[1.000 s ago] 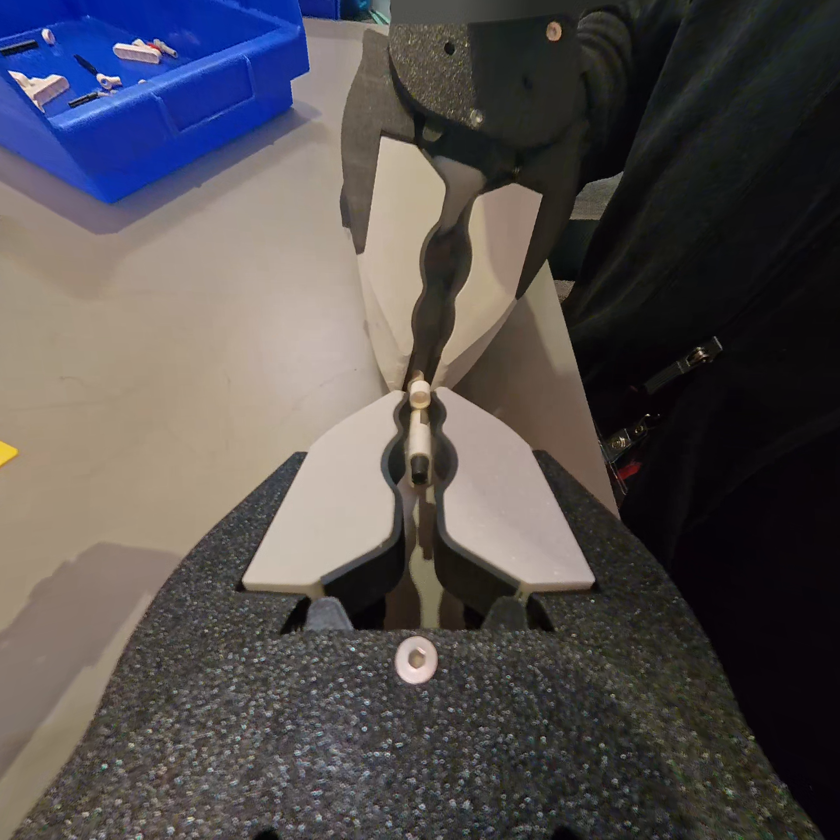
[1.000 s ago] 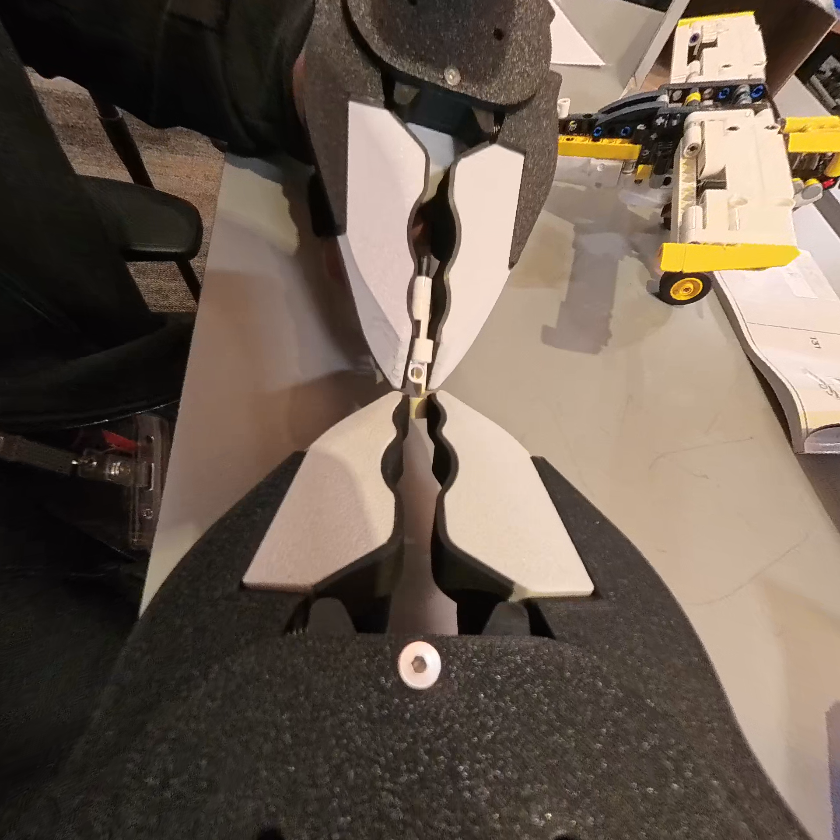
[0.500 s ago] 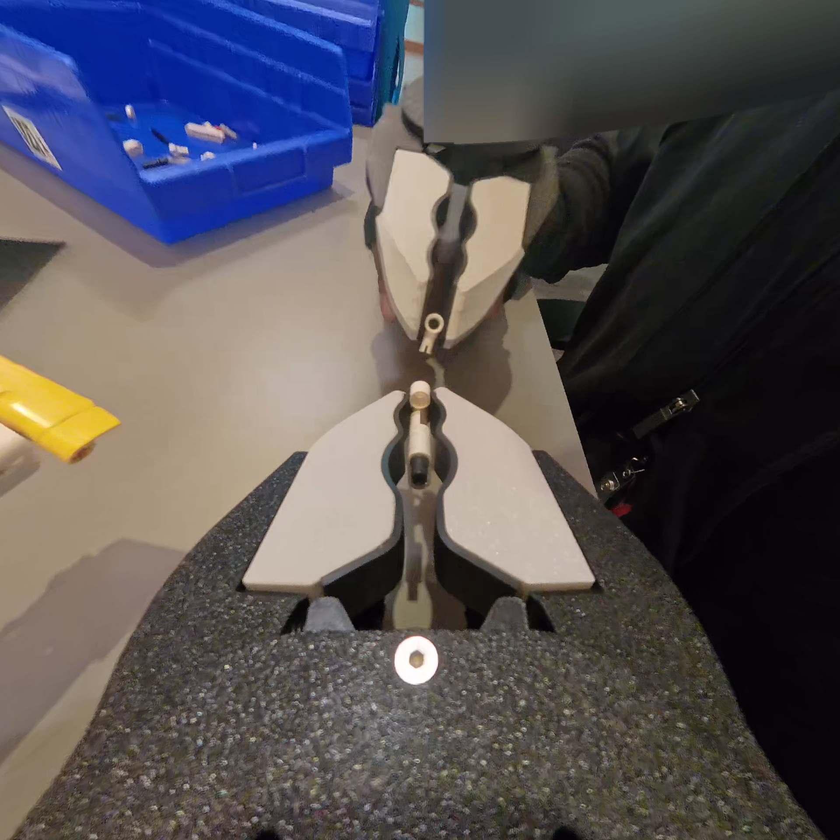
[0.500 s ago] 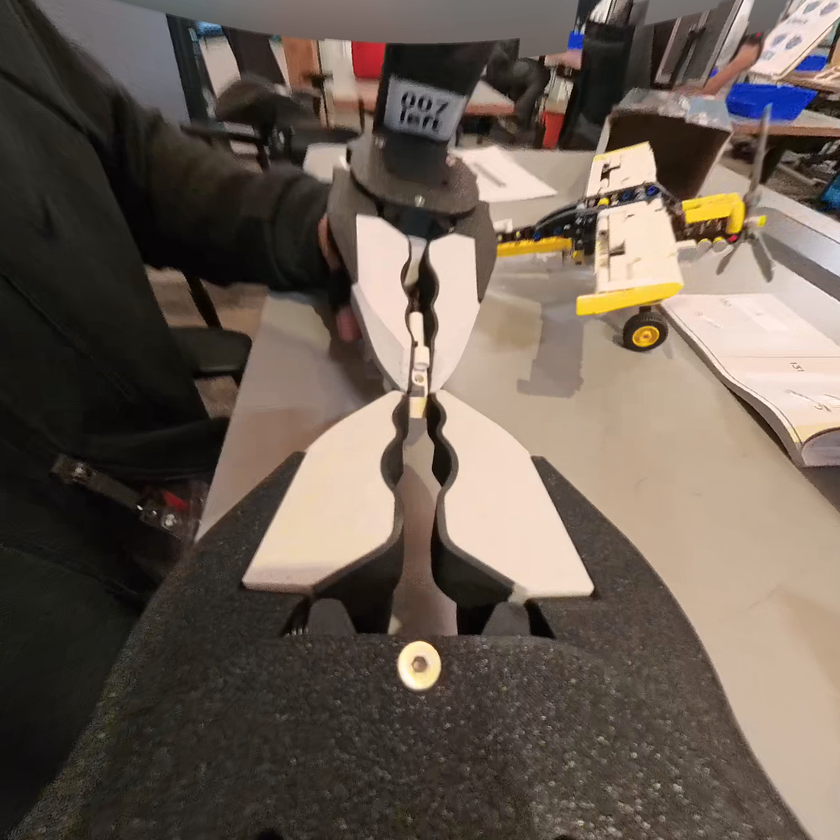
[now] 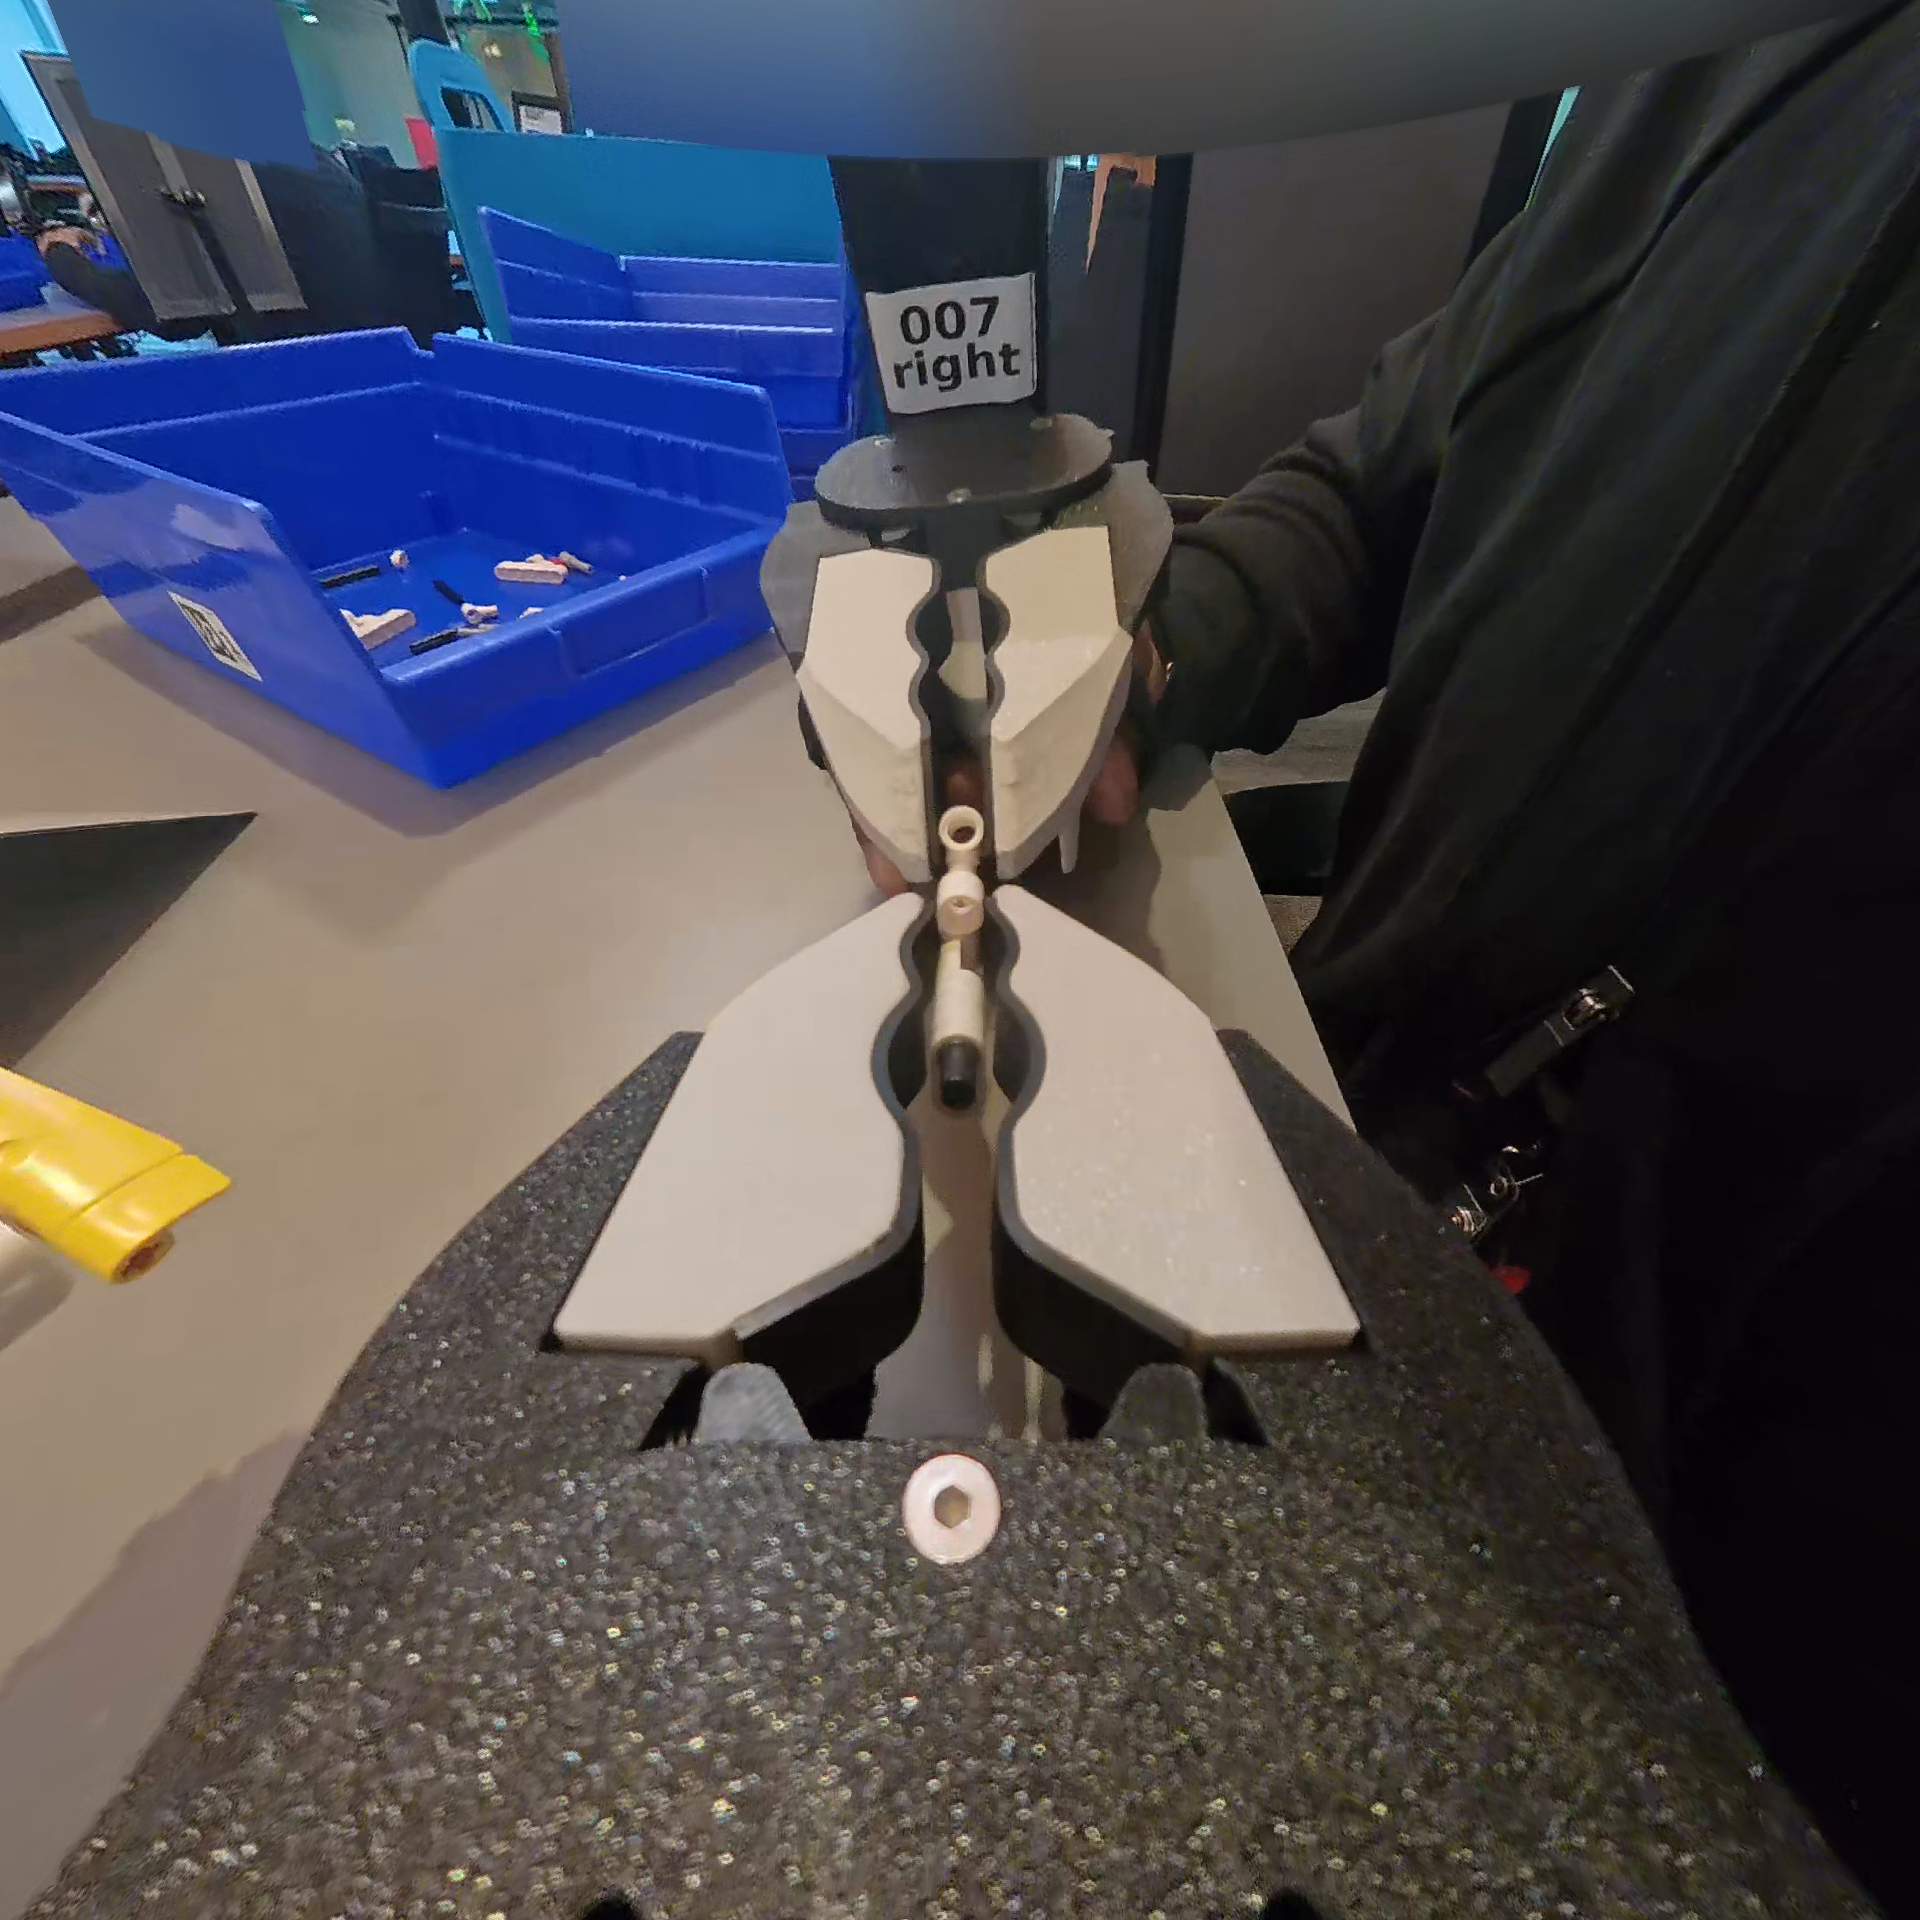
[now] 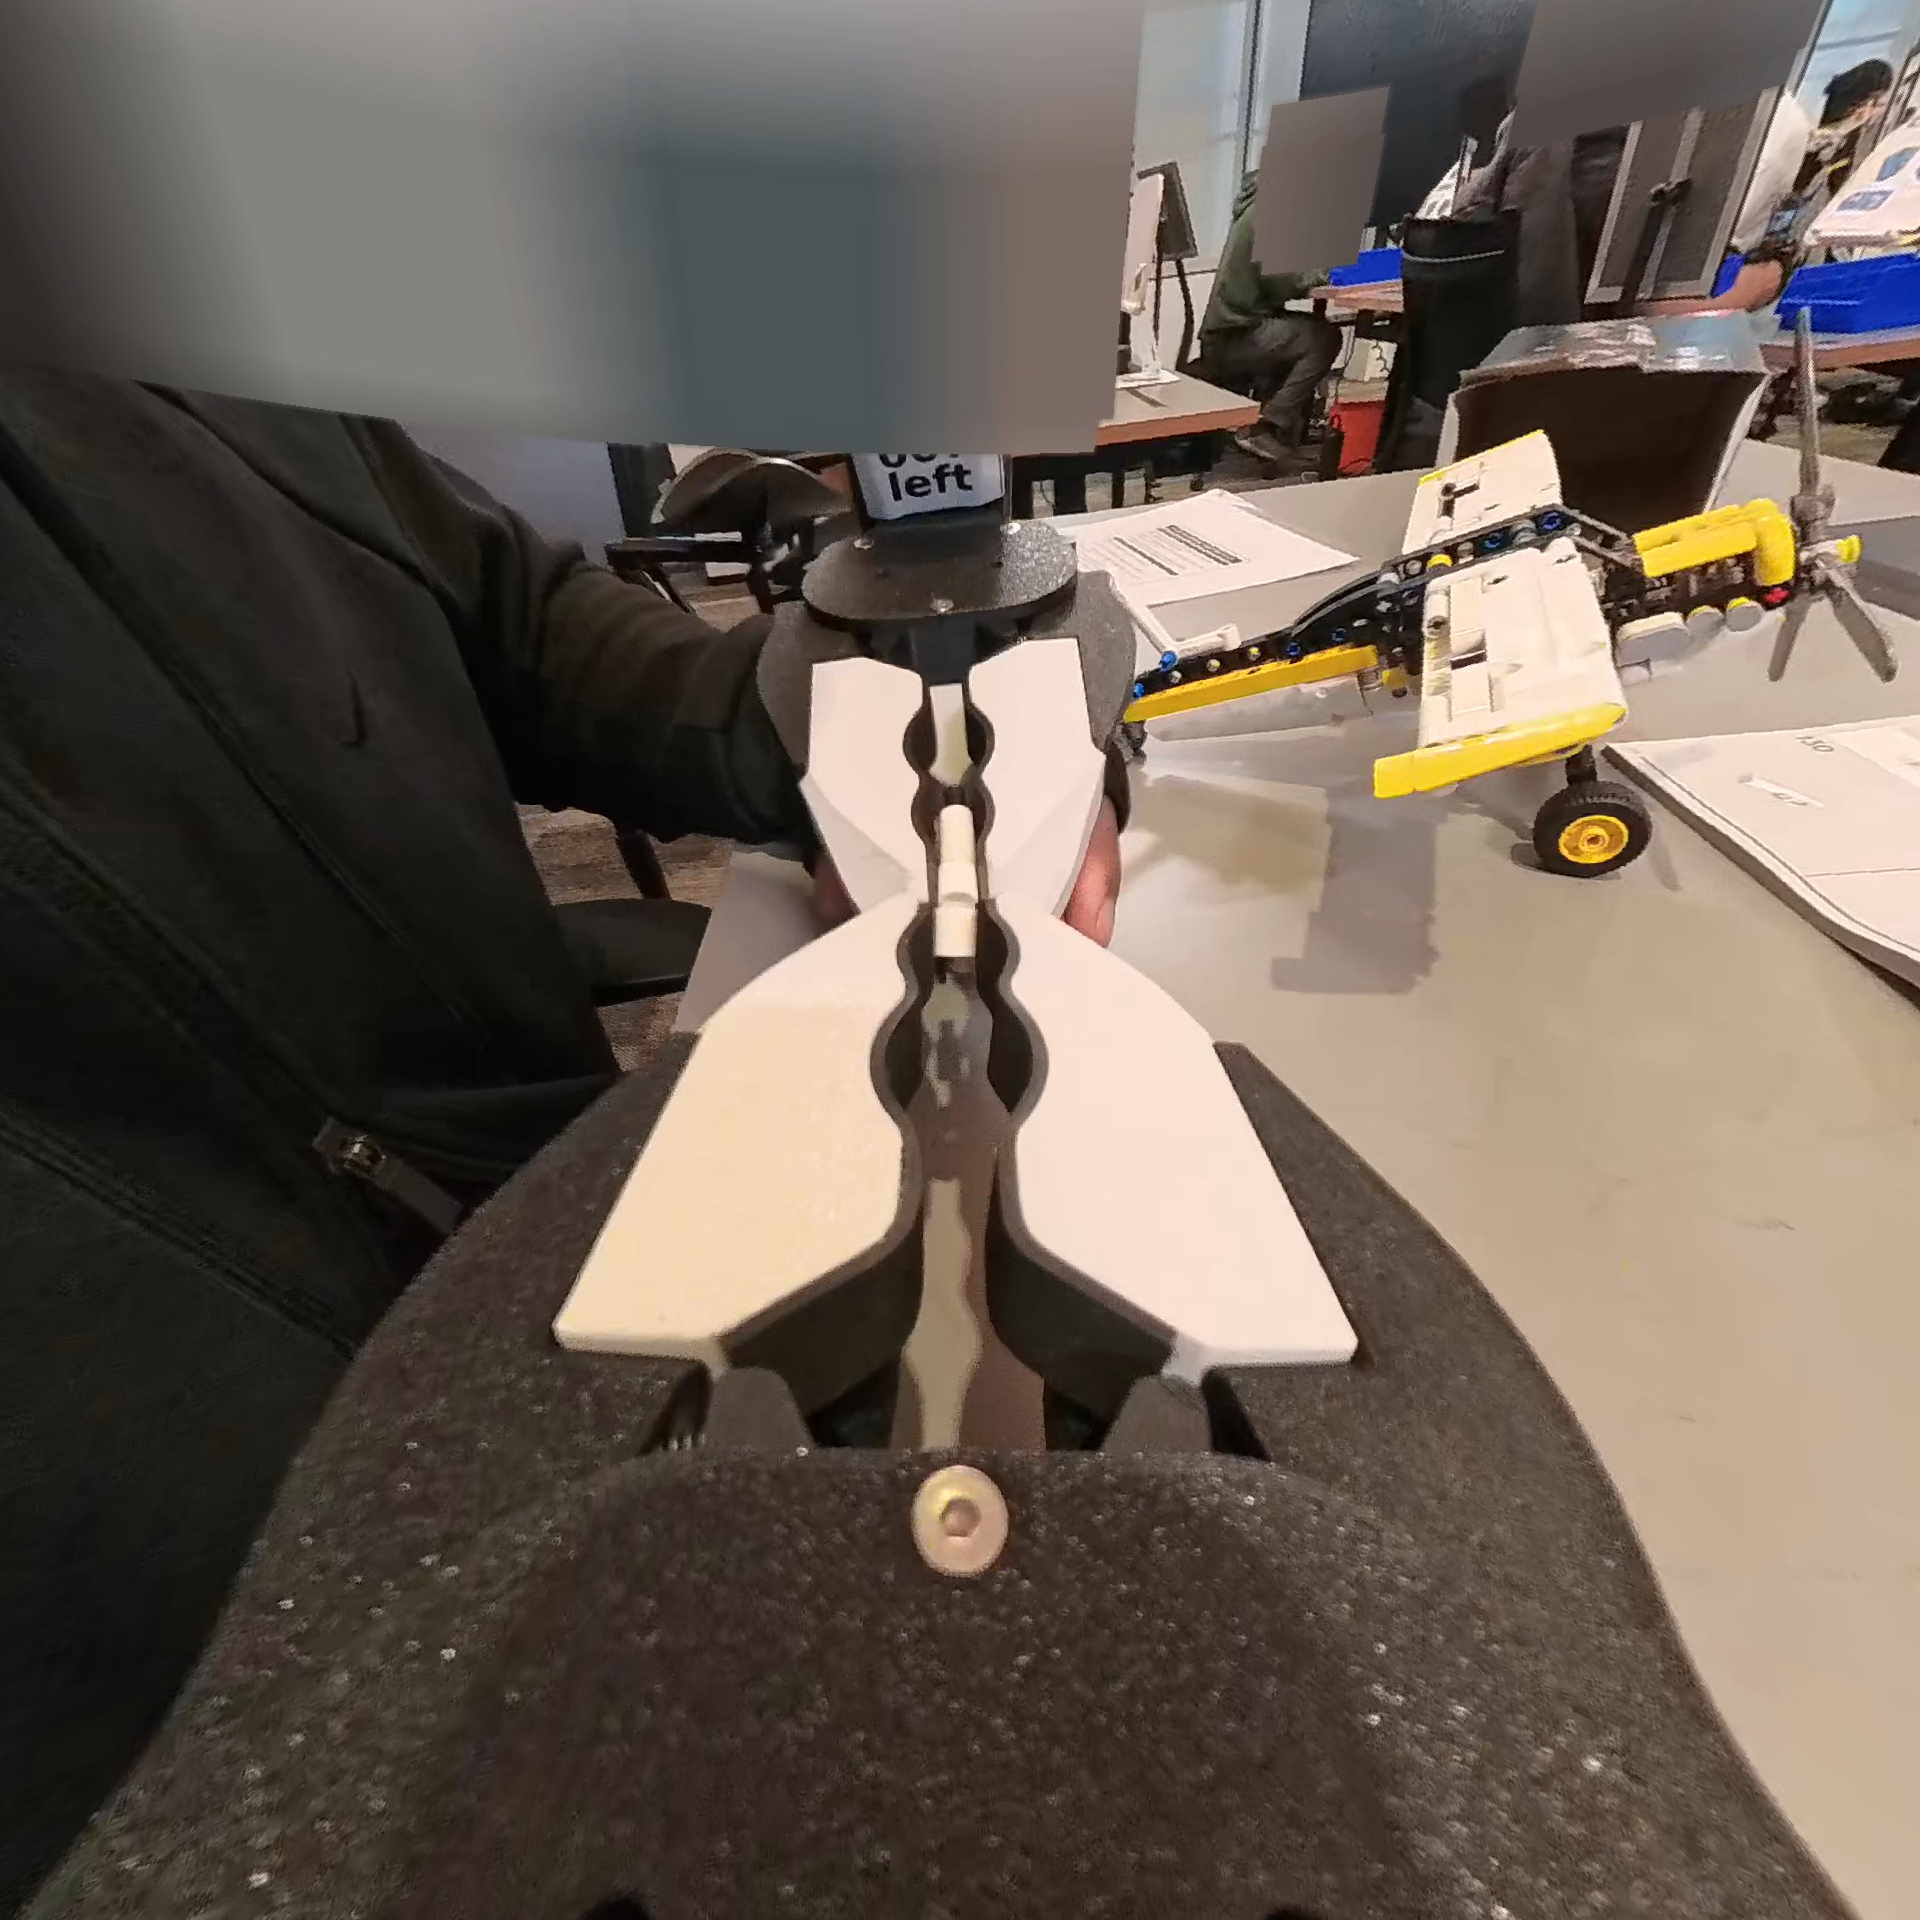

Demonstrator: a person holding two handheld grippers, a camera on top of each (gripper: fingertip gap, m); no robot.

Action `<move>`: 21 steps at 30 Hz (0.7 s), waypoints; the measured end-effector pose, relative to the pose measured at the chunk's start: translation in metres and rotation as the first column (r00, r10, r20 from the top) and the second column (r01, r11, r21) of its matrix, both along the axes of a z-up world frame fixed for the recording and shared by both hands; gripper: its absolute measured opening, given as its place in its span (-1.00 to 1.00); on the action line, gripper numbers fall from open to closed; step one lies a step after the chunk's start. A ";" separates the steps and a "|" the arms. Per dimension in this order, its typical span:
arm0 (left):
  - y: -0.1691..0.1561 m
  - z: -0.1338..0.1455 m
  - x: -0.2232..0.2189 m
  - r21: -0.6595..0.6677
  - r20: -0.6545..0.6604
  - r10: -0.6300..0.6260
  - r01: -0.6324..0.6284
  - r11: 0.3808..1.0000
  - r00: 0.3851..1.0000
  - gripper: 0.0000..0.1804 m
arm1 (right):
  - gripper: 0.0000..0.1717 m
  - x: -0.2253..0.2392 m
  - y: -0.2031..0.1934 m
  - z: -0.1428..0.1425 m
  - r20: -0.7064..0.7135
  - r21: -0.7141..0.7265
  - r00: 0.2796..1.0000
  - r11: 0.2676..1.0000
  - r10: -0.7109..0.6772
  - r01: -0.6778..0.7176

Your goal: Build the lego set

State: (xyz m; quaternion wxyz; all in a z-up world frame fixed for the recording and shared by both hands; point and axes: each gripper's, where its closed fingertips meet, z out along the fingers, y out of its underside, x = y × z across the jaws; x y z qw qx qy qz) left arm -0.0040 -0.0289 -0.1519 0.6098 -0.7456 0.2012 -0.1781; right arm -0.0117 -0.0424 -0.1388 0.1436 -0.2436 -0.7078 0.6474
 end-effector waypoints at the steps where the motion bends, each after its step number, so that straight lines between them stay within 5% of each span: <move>1: 0.000 0.000 0.000 0.002 0.002 0.001 -0.001 1.000 1.000 -0.92 | -0.91 0.000 0.000 0.000 0.001 -0.006 1.000 1.000 0.002 -0.002; 21: 0.000 -0.010 0.001 -0.014 -0.117 0.012 -0.014 1.000 0.993 -0.91 | -0.91 0.003 0.002 -0.012 -0.067 0.191 0.997 0.980 -0.045 0.057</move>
